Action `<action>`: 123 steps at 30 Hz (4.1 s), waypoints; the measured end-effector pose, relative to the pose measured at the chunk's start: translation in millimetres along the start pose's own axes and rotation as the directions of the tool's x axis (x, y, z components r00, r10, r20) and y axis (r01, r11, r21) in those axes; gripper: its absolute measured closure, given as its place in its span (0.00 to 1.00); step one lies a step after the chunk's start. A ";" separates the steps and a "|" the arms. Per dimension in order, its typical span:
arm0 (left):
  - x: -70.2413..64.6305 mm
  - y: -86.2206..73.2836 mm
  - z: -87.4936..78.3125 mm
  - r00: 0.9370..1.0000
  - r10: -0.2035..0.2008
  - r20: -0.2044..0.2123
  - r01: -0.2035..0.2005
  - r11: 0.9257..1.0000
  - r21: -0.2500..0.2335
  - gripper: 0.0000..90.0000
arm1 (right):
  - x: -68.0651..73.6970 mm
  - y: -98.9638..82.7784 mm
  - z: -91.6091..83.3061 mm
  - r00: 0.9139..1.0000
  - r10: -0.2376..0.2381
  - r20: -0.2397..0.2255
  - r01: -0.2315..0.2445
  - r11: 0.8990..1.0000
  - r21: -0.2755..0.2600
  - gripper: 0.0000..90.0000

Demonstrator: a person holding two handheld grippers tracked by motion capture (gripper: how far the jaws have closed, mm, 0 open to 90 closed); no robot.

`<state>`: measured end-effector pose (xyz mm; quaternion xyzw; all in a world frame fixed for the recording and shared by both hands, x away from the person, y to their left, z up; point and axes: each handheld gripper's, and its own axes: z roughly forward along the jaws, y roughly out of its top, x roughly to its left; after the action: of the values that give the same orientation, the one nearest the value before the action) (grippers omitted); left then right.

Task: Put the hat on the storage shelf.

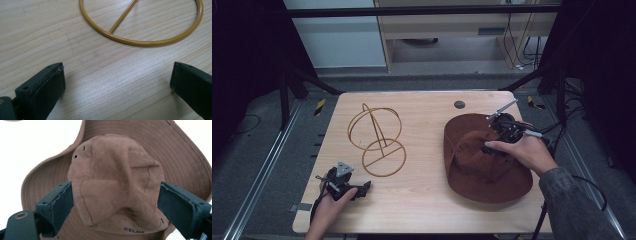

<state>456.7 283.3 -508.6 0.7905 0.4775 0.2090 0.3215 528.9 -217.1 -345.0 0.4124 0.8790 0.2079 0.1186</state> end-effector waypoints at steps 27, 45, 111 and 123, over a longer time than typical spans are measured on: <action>-0.4 -0.2 0.1 1.000 0.000 0.001 0.000 1.000 -0.002 0.00 | -16.1 0.6 48.1 0.997 0.061 -0.051 -0.059 0.998 0.031 0.24; -1.8 -0.3 0.1 1.000 -0.005 0.003 0.005 1.000 -0.003 0.00 | -15.9 -3.5 54.4 0.997 0.058 -0.050 -0.056 0.998 0.028 0.46; -1.1 0.5 0.0 1.000 0.008 0.006 -0.008 1.000 0.004 0.00 | 37.4 56.9 -62.1 0.990 -0.113 -0.089 0.084 0.957 -0.279 0.98; -1.0 0.5 0.0 1.000 0.009 0.007 -0.009 1.000 0.004 0.00 | 44.1 72.4 -83.0 0.988 -0.130 -0.086 0.094 0.936 -0.340 0.98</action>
<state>456.6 282.3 -508.3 0.7941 0.4733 0.2067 0.3205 518.4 -163.7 -239.7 0.3236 0.8580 0.3692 0.1512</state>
